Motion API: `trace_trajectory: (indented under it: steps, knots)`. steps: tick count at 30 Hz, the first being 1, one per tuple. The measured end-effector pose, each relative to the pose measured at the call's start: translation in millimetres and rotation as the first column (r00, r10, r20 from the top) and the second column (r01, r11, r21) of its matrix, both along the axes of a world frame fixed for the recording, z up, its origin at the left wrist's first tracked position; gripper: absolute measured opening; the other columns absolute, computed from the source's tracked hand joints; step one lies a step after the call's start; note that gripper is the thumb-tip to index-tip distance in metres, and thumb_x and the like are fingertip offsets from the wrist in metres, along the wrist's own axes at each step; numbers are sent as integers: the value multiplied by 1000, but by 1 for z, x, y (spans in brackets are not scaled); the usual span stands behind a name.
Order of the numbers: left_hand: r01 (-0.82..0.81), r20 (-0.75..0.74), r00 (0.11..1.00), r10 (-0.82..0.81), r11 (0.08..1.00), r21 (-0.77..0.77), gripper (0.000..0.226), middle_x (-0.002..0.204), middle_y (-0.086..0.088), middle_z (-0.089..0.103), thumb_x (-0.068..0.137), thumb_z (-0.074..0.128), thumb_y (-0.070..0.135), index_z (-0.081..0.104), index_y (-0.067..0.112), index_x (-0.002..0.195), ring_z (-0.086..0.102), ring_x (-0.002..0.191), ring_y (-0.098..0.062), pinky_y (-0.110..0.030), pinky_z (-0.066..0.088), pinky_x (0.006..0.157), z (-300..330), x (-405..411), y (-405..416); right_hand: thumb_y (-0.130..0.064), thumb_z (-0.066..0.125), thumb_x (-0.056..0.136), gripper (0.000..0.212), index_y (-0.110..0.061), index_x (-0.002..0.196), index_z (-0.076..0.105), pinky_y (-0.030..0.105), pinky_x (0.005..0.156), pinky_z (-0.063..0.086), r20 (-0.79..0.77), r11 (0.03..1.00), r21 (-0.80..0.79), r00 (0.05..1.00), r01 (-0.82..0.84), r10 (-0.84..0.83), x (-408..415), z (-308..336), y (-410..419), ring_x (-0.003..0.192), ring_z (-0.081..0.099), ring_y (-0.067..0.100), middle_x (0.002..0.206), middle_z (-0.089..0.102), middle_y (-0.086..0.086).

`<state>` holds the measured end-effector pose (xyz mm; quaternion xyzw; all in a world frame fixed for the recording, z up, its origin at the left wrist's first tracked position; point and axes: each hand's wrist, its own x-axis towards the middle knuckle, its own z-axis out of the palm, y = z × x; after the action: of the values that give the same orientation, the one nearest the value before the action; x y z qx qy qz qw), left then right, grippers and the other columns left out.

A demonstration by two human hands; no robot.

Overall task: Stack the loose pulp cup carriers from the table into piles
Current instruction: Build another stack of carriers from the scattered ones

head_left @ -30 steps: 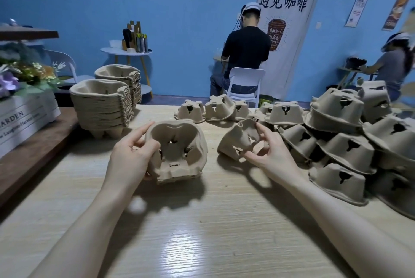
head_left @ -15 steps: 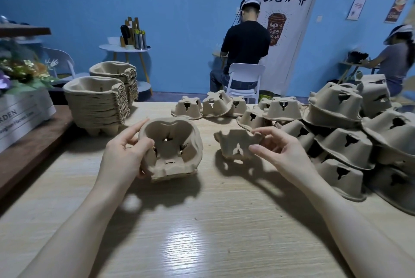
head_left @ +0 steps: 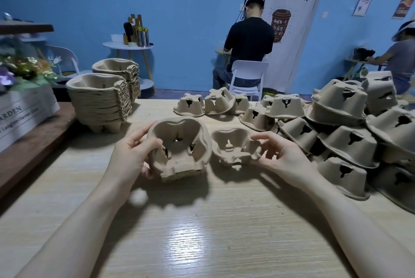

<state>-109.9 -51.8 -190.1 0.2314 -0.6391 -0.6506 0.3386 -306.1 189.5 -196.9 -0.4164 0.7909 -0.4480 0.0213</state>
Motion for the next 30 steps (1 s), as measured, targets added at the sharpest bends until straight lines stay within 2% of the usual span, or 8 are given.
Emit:
trace_trajectory:
  steps: [5,11,14,18,21,23,26,30]
  knots:
    - [60,-19,998,-60,998,1,46,70,3,62,91,65,10,60,28,133,52,50,-7,-21,40,33,0,3,-1,-1,74,81,25,-24,81,67,16,59,40,-21,999,-11,999,46,-47,0,1,1,57,47,1,71,65,-1]
    - [141,-45,989,-142,990,-13,48,76,-5,57,89,65,8,60,29,132,53,49,-9,-20,40,35,0,1,4,8,69,82,30,-21,79,64,16,64,44,-28,878,-467,991,104,-132,5,15,6,67,56,9,76,68,0]
    - [202,-64,977,-203,979,-30,51,77,-5,56,84,67,13,60,32,131,55,49,-9,-21,42,37,-3,-3,9,4,71,81,25,-20,82,65,16,61,43,-68,830,-558,995,20,-70,18,20,2,64,53,16,76,68,-10]
    - [240,-62,968,-243,970,-44,50,81,-8,58,88,63,11,57,32,134,58,50,-9,-21,43,39,-4,-4,12,0,76,79,21,-17,89,68,17,61,41,-249,851,-498,967,-169,46,35,14,-13,67,56,3,84,68,-14]
    - [253,-65,965,-255,967,-33,51,82,-10,58,88,67,11,57,29,135,59,49,-10,-21,43,38,-5,-3,10,-9,74,81,8,-12,87,69,22,60,42,-437,866,-415,896,-281,81,47,11,-21,74,60,9,84,67,-15]
    - [257,-75,963,-258,966,-30,51,82,-10,57,82,72,13,61,29,129,57,50,-10,-22,43,38,-5,-3,9,-12,71,83,2,-10,83,71,19,62,40,-543,888,-336,835,-314,90,52,9,-26,74,58,11,79,67,-7]
    - [253,-62,965,-255,967,-44,42,84,-11,57,93,61,7,60,20,133,55,49,-10,-22,43,37,-5,-4,9,-12,71,84,5,-8,83,72,13,70,37,-609,913,-236,783,-333,128,56,5,-30,75,54,5,77,67,-3]
    - [257,-41,965,-260,964,-67,37,88,-15,57,98,52,6,63,31,124,54,51,-12,-22,42,38,-4,-3,9,-11,71,84,3,-8,85,71,25,67,47,-636,937,-159,758,-311,144,55,1,-30,74,57,12,77,66,-3]
